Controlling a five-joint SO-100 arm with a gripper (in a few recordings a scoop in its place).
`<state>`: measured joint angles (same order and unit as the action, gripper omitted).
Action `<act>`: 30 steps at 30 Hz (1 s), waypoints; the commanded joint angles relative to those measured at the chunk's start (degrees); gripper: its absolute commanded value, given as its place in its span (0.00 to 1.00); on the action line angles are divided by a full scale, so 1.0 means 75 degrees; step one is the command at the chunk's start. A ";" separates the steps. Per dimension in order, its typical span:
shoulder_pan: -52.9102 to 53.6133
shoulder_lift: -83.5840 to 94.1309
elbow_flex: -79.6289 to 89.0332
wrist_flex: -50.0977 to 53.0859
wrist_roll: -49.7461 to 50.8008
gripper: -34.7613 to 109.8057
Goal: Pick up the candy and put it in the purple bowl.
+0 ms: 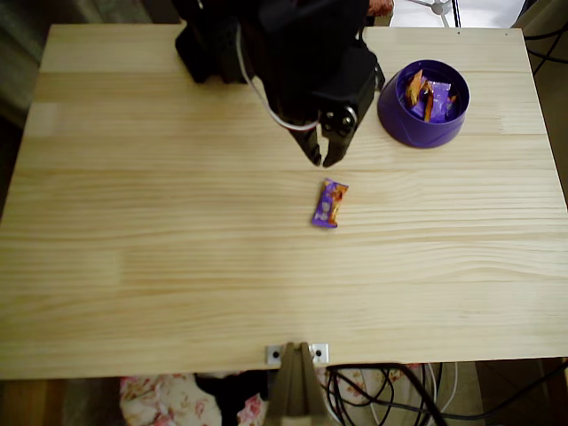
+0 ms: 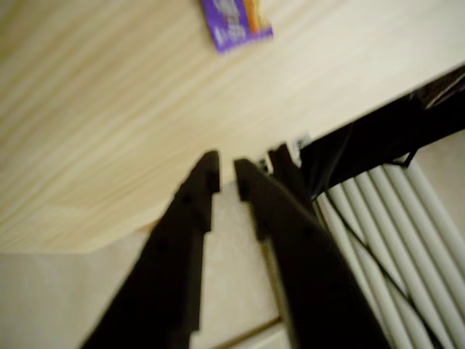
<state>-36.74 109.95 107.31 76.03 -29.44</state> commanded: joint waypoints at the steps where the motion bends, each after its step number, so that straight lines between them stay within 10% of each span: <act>1: -0.0398 0.0668 0.0305 -0.0398 0.0246 0.30; 30: -0.0082 -0.2449 -0.0891 -0.1324 -0.0879 0.43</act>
<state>-37.97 91.41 106.08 64.95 -33.84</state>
